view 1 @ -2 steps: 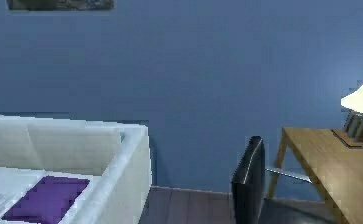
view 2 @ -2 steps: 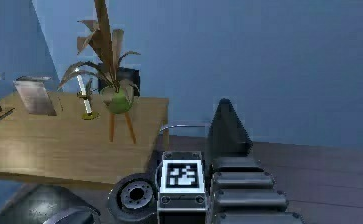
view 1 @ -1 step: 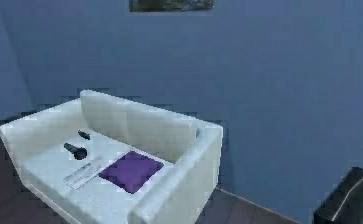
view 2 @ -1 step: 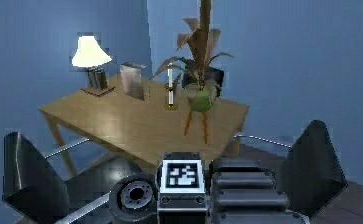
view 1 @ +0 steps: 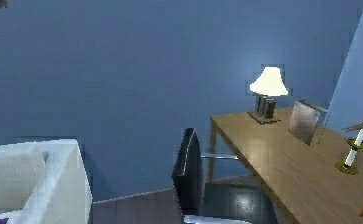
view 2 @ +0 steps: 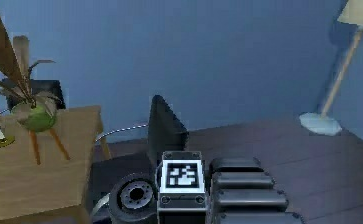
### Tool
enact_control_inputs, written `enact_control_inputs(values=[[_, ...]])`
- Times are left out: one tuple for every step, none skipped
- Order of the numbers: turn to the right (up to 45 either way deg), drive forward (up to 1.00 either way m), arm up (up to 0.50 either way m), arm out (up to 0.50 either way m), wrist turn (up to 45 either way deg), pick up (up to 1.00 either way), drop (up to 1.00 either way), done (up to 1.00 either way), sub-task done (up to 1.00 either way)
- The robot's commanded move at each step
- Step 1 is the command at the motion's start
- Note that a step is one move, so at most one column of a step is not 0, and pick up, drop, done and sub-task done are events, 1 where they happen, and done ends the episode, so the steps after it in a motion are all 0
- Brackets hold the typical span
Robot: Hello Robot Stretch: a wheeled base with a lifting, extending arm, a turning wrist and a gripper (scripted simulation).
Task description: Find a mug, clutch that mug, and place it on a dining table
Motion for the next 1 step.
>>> enact_control_inputs(values=[[45.0, 0.0, 0.0, 0.0, 0.0, 0.0, 0.0, 0.0, 0.0]])
